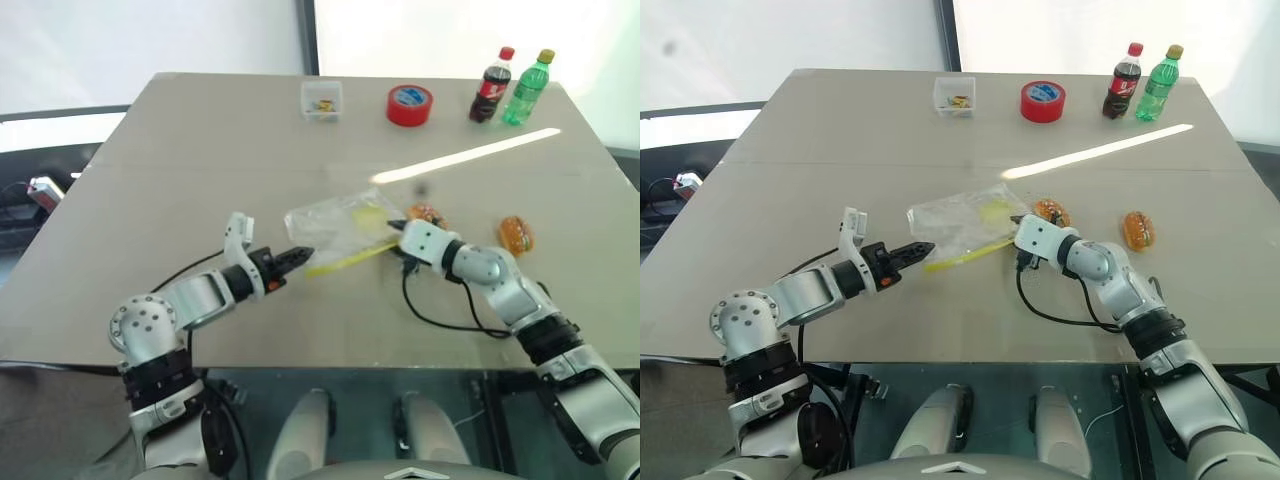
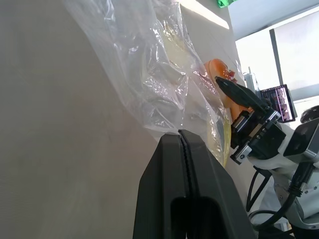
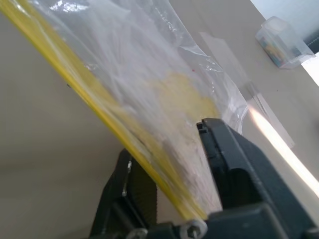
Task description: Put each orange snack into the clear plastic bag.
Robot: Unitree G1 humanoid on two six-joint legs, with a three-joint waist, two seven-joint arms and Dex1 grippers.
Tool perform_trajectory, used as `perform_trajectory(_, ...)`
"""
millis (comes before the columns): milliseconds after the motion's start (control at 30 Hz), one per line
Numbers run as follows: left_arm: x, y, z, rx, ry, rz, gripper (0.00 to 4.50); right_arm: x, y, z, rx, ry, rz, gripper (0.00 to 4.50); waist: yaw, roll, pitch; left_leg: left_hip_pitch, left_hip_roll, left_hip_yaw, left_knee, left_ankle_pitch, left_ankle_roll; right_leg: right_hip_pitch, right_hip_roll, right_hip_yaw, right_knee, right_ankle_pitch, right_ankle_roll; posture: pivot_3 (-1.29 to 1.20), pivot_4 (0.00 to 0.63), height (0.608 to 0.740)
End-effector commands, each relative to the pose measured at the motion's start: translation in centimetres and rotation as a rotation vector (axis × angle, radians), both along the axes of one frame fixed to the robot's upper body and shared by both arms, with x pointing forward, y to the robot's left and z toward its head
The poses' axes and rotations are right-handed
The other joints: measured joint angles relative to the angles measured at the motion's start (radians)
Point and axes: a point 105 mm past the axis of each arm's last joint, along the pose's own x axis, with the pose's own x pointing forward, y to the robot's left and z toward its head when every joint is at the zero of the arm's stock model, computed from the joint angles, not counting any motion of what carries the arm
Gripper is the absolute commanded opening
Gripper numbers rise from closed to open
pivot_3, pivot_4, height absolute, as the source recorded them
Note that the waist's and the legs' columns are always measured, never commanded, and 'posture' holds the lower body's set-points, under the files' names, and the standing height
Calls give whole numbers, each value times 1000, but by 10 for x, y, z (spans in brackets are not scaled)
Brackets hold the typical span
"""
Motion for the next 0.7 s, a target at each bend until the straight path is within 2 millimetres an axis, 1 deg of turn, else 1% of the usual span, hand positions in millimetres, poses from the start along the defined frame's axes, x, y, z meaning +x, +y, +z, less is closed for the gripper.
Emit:
perform_trajectory(33,0,2,6,19,-32,-16,0,0,7,11,28,-38,28,34,-1,0,0,0,0,0,0,0,0,0,0,0,0,0,0,0,150,740)
perform_trajectory(200,1,6,15,76,-142,-42,0,4,11,18,53,-42,21,34,-4,0,0,0,0,0,-1,0,0,0,0,0,0,0,0,0,150,740)
perform_trajectory(233,5,11,15,103,-161,-14,0,5,12,20,55,-44,19,34,-4,0,0,0,0,0,-1,0,0,-1,0,0,0,0,0,0,150,740)
perform_trajectory(267,9,15,15,128,-176,14,534,6,13,21,55,-45,17,0,-4,0,0,0,0,0,-1,0,0,-1,0,0,0,0,0,0,150,740)
perform_trajectory(333,20,26,20,160,-229,89,1223,11,14,25,49,-51,9,0,-3,0,0,0,0,0,-1,0,0,-1,1,0,0,0,-1,0,150,740)
perform_trajectory(400,35,43,30,225,-307,215,2128,17,15,33,62,-53,-9,0,-2,0,0,0,0,0,-1,0,0,-1,0,0,0,1,-1,0,150,740)
perform_trajectory(433,41,48,39,266,-368,255,2507,21,16,37,68,-52,-19,0,-2,0,0,0,0,0,-1,0,-1,-1,1,0,0,1,-2,0,150,740)
perform_trajectory(500,47,53,66,305,-522,314,2507,31,17,44,58,-53,-40,0,-2,0,0,0,1,0,-1,1,-1,-1,1,0,0,1,-2,0,150,740)
perform_trajectory(567,46,48,96,271,-657,340,2507,40,19,48,44,-53,-58,0,-1,-1,0,0,1,0,-1,1,-1,-1,1,0,0,1,-2,0,150,740)
perform_trajectory(600,44,41,106,270,-719,323,2507,44,19,49,36,-50,-68,0,0,-1,1,-1,1,0,-2,1,-1,-2,1,0,-1,1,-2,0,150,740)
perform_trajectory(633,39,30,114,280,-773,277,2507,49,20,49,20,-49,-78,0,0,-1,1,-1,1,0,-1,1,-1,-2,1,0,-1,1,-2,0,150,740)
perform_trajectory(700,25,-3,119,352,-867,112,2507,58,21,47,-6,-45,-101,0,-1,-1,1,-1,1,0,-2,3,-5,-2,1,0,-2,1,-3,0,150,740)
